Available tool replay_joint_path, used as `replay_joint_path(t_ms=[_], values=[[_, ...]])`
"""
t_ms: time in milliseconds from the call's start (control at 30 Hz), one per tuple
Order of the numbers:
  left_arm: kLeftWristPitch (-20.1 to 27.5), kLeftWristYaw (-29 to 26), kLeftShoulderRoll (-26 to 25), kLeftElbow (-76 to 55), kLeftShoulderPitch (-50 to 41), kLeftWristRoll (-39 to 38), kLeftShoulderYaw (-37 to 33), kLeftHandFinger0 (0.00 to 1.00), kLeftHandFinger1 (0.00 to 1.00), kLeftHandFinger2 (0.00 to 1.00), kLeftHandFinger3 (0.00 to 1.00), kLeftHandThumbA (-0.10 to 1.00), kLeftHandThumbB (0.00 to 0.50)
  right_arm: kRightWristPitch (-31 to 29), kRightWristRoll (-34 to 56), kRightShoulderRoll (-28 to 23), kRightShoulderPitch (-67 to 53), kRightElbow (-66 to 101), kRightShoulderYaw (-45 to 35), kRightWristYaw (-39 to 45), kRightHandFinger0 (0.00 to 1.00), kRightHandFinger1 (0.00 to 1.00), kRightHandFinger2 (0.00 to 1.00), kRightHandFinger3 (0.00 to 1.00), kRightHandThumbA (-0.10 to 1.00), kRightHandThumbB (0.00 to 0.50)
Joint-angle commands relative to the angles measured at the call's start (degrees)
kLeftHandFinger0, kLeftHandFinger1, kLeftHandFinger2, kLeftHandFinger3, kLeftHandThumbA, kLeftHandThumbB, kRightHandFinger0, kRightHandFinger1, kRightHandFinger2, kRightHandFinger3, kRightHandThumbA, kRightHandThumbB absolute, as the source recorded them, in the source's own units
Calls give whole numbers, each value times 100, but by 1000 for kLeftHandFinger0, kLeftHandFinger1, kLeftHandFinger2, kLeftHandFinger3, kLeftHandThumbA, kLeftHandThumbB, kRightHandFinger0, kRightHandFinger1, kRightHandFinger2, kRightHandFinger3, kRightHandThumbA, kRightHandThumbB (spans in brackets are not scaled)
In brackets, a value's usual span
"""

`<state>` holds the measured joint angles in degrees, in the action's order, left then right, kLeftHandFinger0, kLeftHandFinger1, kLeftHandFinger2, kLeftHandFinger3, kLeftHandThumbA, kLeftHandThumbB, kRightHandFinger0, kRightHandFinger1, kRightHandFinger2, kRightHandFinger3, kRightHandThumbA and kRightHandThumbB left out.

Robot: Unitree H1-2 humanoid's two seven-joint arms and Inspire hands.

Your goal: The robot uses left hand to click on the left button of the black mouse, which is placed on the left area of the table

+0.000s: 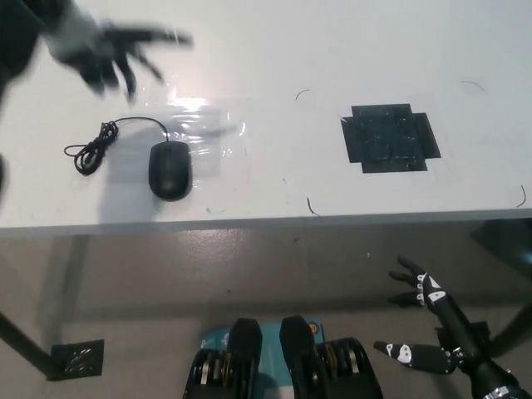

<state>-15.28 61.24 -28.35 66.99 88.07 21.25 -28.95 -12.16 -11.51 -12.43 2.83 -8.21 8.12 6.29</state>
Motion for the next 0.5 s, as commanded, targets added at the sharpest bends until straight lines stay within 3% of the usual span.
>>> replay_joint_path(t_ms=[0, 33, 133, 200, 233, 267, 300, 333, 367, 400, 467], values=[[-1164, 1150, -1144, -2798, 43, -674, 659, 0, 44, 362, 1000, 1000, 460, 23, -46, -140, -68, 192, -11, 84, 678, 662, 892, 1000, 1000, 125], [-1164, 1152, -1381, -3463, -194, -1136, 774, 2, 115, 437, 1000, 1000, 421, 21, -33, -143, -80, 187, -12, 90, 681, 663, 894, 1000, 1000, 124], [-1164, 1152, -2020, -4986, -972, -2731, 1182, 0, 224, 517, 1000, 1000, 422, 10, -27, -145, -121, 152, -7, 95, 686, 661, 897, 1000, 999, 130], [-1164, 274, -2772, -6147, -1621, -4517, 816, 0, 252, 546, 1000, 1000, 450, 1, -28, -138, -182, 139, -6, 83, 689, 662, 898, 1000, 998, 137], [-1164, -463, -3236, -6838, -2017, -5547, 568, 0, 246, 545, 1000, 1000, 464, -31, -32, -139, -225, 123, -2, 75, 689, 662, 898, 1000, 998, 137], [-1164, -868, -3468, -7155, -2190, -6093, 392, 0, 231, 517, 1000, 1000, 468, -43, -37, -146, -253, 122, -2, 74, 688, 663, 897, 1000, 998, 136], [-1164, -1702, -3746, -7881, -2711, -6934, 344, 0, 159, 411, 1000, 1000, 467, -37, -34, -166, -317, 147, -16, 72, 690, 664, 899, 1000, 998, 142], [-1164, -2432, -3860, -8624, -3367, -7582, 519, 0, 124, 374, 1000, 1000, 442, -30, -38, -177, -378, 171, -28, 62, 691, 664, 899, 1000, 1000, 151], [-1164, -2659, -3745, -9078, -3938, -7758, 846, 0, 96, 331, 1000, 1000, 422, -41, -30, -191, -436, 189, -34, 65, 691, 661, 894, 1000, 1000, 156], [-1164, -2697, -3412, -9558, -4708, -7661, 1432, 0, 117, 436, 1000, 1000, 400, -58, -28, -197, -465, 186, -31, 70, 692, 659, 892, 1000, 1000, 152], [-1164, -2834, -2479, -10600, -6436, -6921, 2563, 0, 140, 348, 1000, 1000, 429, -14, -32, -159, -551, 187, -7, 71, 699, 670, 897, 1000, 1000, 156]])
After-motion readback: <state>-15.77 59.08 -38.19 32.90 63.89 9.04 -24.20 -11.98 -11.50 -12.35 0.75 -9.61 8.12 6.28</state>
